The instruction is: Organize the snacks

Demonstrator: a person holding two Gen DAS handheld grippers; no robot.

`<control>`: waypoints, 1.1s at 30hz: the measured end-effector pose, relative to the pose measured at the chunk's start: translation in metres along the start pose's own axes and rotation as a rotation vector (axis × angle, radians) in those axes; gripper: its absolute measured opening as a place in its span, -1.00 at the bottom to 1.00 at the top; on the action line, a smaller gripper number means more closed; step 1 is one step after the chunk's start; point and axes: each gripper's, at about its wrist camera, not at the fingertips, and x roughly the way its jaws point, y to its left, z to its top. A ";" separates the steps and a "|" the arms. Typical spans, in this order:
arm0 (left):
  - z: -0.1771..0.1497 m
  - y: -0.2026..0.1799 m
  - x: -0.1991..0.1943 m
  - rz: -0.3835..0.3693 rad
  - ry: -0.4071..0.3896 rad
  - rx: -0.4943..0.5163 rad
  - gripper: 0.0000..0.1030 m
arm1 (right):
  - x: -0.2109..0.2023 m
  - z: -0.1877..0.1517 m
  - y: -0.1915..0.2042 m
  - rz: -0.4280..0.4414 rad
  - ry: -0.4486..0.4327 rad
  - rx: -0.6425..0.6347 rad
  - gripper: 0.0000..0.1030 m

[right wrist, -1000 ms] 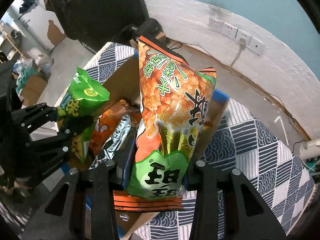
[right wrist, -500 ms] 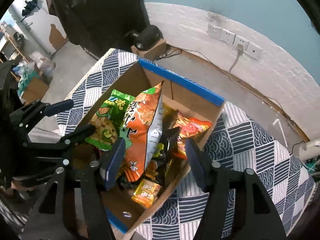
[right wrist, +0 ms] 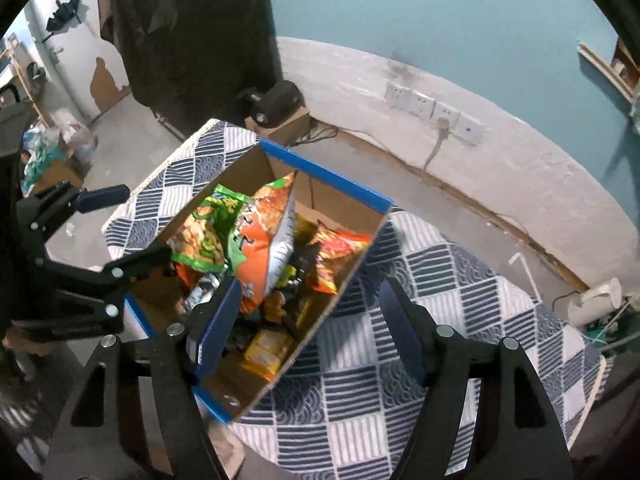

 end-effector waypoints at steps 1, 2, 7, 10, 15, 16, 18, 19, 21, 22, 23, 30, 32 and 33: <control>0.000 -0.001 -0.001 0.000 -0.003 0.003 0.60 | -0.004 -0.003 -0.002 -0.005 -0.007 0.001 0.40; -0.001 -0.003 -0.003 0.000 -0.008 0.008 0.62 | -0.007 -0.005 -0.004 -0.007 -0.013 0.003 0.40; -0.002 -0.011 -0.012 -0.009 -0.022 0.013 0.72 | -0.025 -0.016 -0.011 -0.005 -0.054 0.034 0.40; -0.002 -0.015 -0.018 -0.013 -0.037 0.014 0.72 | -0.032 -0.025 -0.016 -0.015 -0.072 0.035 0.41; -0.004 -0.019 -0.027 0.020 -0.084 0.020 0.80 | -0.042 -0.034 -0.024 -0.051 -0.100 0.033 0.41; -0.005 -0.019 -0.028 0.021 -0.089 0.016 0.80 | -0.044 -0.035 -0.026 -0.048 -0.104 0.038 0.41; -0.007 -0.018 -0.027 0.005 -0.084 0.004 0.80 | -0.048 -0.038 -0.029 -0.041 -0.114 0.052 0.41; -0.007 -0.017 -0.027 -0.002 -0.083 -0.002 0.80 | -0.050 -0.040 -0.031 -0.041 -0.120 0.058 0.41; -0.007 -0.019 -0.028 -0.004 -0.086 -0.004 0.80 | -0.052 -0.042 -0.036 -0.040 -0.126 0.064 0.41; -0.007 -0.021 -0.028 -0.003 -0.092 0.002 0.80 | -0.052 -0.043 -0.037 -0.042 -0.128 0.067 0.41; -0.006 -0.023 -0.028 0.004 -0.097 0.008 0.80 | -0.053 -0.045 -0.039 -0.045 -0.130 0.070 0.41; -0.002 -0.039 -0.026 0.013 -0.102 0.036 0.80 | -0.056 -0.052 -0.048 -0.067 -0.146 0.082 0.41; 0.000 -0.044 -0.027 0.012 -0.108 0.047 0.80 | -0.056 -0.054 -0.050 -0.061 -0.146 0.088 0.41; 0.001 -0.046 -0.029 0.013 -0.114 0.054 0.80 | -0.057 -0.056 -0.052 -0.060 -0.146 0.089 0.41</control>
